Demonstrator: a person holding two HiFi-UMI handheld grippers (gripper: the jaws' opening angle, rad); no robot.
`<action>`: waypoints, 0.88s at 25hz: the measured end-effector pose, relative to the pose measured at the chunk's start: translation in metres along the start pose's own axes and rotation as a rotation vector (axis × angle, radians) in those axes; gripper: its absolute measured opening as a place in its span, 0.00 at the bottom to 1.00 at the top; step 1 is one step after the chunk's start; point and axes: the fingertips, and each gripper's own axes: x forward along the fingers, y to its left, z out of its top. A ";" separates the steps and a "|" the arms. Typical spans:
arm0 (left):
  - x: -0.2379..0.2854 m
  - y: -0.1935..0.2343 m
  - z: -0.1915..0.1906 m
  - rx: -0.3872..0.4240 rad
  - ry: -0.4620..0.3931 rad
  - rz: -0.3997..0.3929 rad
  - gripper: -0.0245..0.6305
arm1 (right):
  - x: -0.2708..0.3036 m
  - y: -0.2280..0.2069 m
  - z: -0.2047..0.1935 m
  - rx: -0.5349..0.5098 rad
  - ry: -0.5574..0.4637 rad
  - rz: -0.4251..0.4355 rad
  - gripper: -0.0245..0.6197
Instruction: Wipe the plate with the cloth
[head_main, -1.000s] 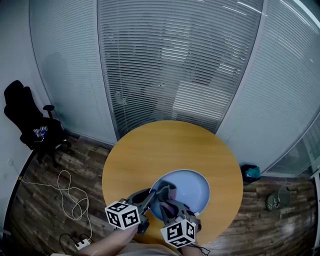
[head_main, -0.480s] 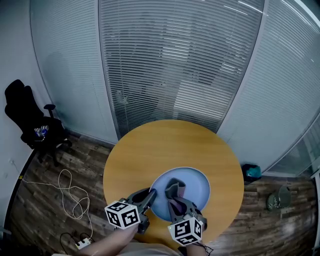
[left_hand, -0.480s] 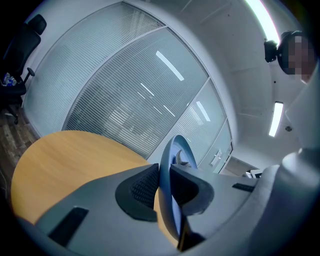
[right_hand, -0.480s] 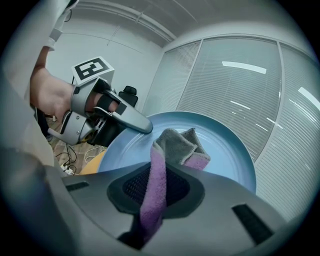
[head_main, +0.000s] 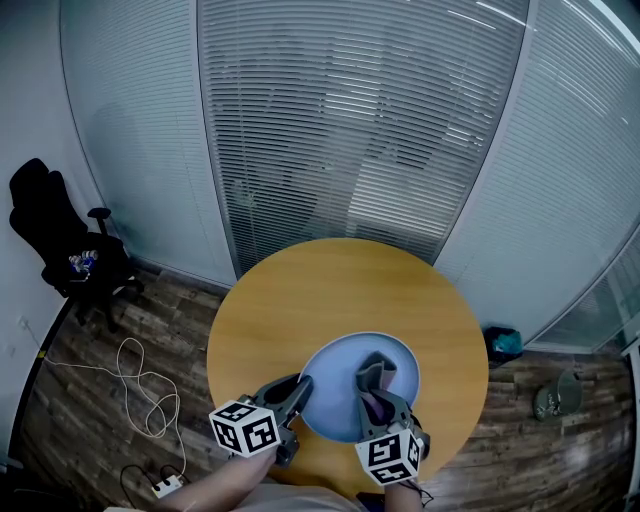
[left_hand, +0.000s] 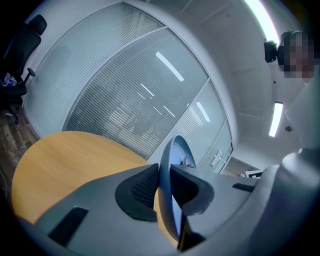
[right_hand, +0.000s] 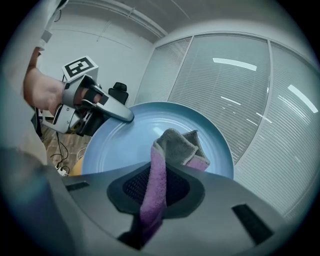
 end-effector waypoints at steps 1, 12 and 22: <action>0.000 0.000 0.000 -0.001 -0.001 0.001 0.12 | -0.001 -0.003 -0.001 0.005 0.005 -0.007 0.12; -0.006 -0.003 -0.001 0.008 0.000 -0.006 0.12 | -0.011 -0.024 -0.019 0.052 0.033 -0.084 0.12; -0.010 -0.008 -0.004 0.013 0.003 -0.006 0.12 | -0.022 -0.031 -0.028 0.073 0.041 -0.109 0.12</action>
